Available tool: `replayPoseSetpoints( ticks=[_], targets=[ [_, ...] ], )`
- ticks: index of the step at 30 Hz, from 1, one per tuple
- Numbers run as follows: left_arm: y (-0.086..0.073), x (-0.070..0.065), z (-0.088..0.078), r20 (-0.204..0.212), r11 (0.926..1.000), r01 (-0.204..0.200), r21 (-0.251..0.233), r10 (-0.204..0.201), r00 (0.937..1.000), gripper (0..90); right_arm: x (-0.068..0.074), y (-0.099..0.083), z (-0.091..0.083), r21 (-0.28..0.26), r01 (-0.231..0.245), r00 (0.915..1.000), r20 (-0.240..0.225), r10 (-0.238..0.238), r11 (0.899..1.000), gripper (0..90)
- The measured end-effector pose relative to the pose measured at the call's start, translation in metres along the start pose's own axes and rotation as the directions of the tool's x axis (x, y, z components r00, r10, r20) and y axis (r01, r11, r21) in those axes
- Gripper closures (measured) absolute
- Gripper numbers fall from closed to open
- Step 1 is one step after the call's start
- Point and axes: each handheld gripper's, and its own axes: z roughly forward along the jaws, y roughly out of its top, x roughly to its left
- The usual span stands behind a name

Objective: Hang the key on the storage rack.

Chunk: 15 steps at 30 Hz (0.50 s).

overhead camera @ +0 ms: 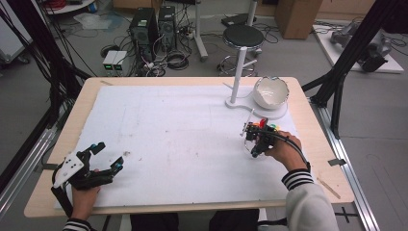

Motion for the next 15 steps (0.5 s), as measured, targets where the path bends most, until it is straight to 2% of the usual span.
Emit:
replayPoseSetpoints(
  ticks=[3, 5, 8, 10, 12, 15],
  targets=[
    [0.000, 0.000, 0.000, 0.000, 1.0000, 0.000, 0.000, 0.000, 1.0000, 11.8, -0.002, -0.003, -0.009, -0.053, -0.008, 0.9999, 0.014, 0.008, 0.999, 88.0],
    [0.000, 0.000, 0.000, 0.000, 1.0000, -0.002, 0.000, 0.002, 1.0000, 11.8, -0.003, -0.006, -0.015, -0.106, -0.017, 0.9998, 0.012, 0.019, 0.994, 88.1],
    [0.000, 0.000, 0.000, 0.000, 1.0000, -0.004, 0.000, 0.004, 1.0000, 11.8, -0.006, -0.010, -0.024, -0.186, -0.039, 0.9990, 0.013, 0.042, 0.982, 88.3],
    [0.000, 0.000, 0.000, 0.000, 1.0000, -0.002, 0.000, 0.002, 1.0000, 11.8, -0.009, -0.012, -0.029, -0.242, -0.048, 0.9986, 0.008, 0.052, 0.969, 88.3],
    [0.000, 0.000, 0.000, 0.000, 1.0000, -0.002, 0.000, 0.002, 1.0000, 11.8, -0.011, -0.015, -0.035, -0.301, -0.070, 0.9973, 0.000, 0.073, 0.951, 88.3],
    [0.000, 0.000, 0.000, 0.000, 1.0000, -0.004, 0.000, 0.004, 1.0000, 11.8, -0.014, -0.020, -0.044, -0.401, -0.119, 0.9921, -0.012, 0.125, 0.908, 88.4]
  ],
)
